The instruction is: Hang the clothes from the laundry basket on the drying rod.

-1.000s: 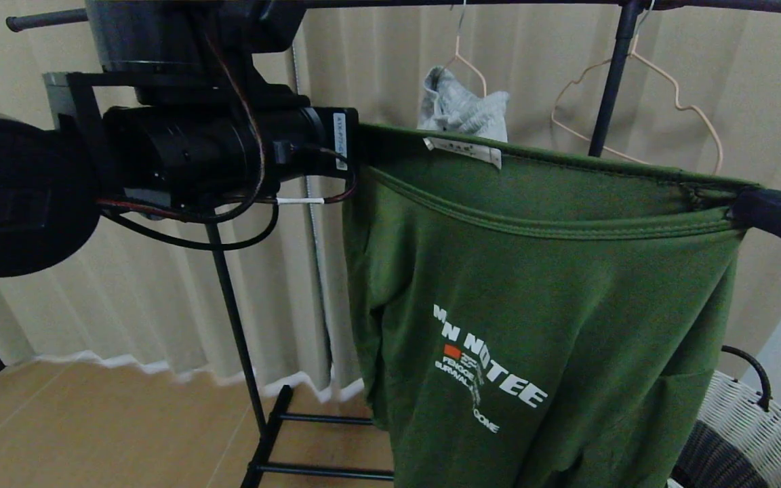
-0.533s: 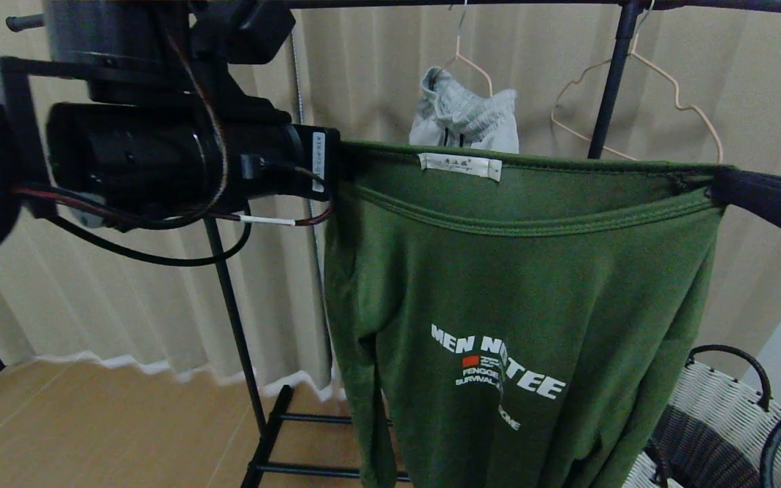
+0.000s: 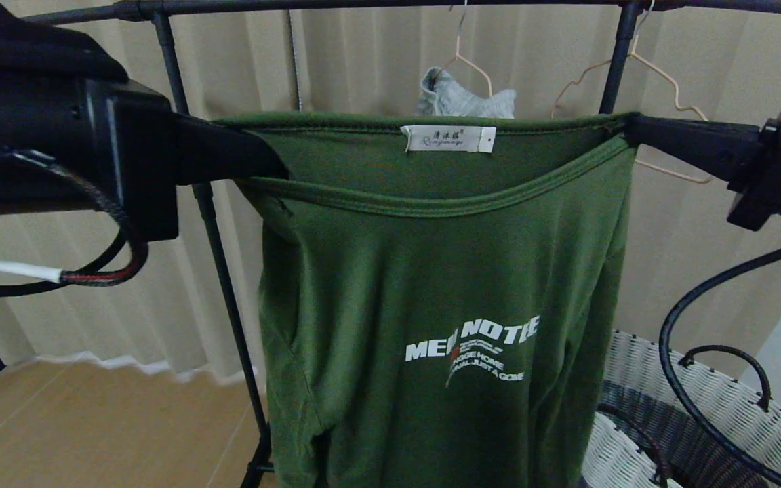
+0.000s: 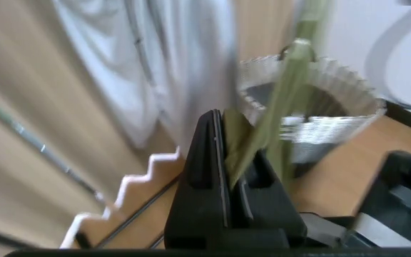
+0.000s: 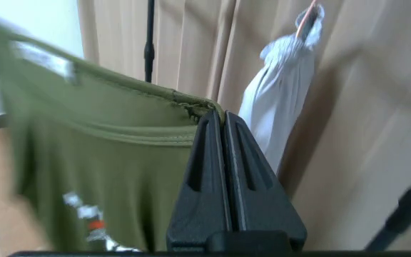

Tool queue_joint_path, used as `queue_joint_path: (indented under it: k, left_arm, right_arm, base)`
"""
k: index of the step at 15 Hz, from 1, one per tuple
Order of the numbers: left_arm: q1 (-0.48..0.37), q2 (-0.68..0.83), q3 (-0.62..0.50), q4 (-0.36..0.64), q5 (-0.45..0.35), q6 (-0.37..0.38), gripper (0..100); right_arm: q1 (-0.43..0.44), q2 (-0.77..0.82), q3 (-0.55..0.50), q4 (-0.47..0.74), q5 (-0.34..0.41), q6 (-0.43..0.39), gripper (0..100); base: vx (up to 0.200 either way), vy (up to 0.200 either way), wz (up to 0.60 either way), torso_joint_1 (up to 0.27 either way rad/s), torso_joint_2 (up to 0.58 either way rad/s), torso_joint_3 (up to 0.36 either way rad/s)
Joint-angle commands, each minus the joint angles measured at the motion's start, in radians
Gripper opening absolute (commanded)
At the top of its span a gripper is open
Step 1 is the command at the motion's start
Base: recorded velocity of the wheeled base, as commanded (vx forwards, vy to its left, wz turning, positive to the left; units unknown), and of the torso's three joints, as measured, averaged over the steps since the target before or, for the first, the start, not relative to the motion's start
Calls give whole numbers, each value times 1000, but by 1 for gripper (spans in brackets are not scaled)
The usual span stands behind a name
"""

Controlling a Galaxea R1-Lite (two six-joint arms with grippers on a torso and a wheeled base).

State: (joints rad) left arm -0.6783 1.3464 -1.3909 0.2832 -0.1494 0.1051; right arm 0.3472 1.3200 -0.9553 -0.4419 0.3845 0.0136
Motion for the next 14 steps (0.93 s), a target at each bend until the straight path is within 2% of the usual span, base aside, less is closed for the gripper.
queue_joint_path:
  k: [1,7,8,11,12,14]
  left_arm:
    - [-32,-47,13,1,-1,1,0]
    - [-30,-38,12,-4,7,-2,0]
    - [2,-9,4,-7,22,-5,0]
    - [68,71,-7,-72,123,-16,0]
    - [69,109,-2,-133,189,-41,0]
    - [65,137,7,-151,238,-53,0]
  right_arm:
    - [6,87,-49,-1,1,0,0]
    - [6,87,-48,2,-4,-1,0]
    - [4,47,-46,14,-4,-3,0]
    - [-2,-22,-31,35,-9,-4,0]
    - [-2,-59,-22,72,-9,-4,0]
    - [1,-91,-5,104,-7,-4,0]
  base:
    - [0,0,0,0,0,0]
    - [0,0,0,0,0,0]
    - [0,0,0,0,0,0]
    - [0,0,0,0,0,0]
    - [0,0,0,0,0,0]
    - [0,0,0,0,0,0]
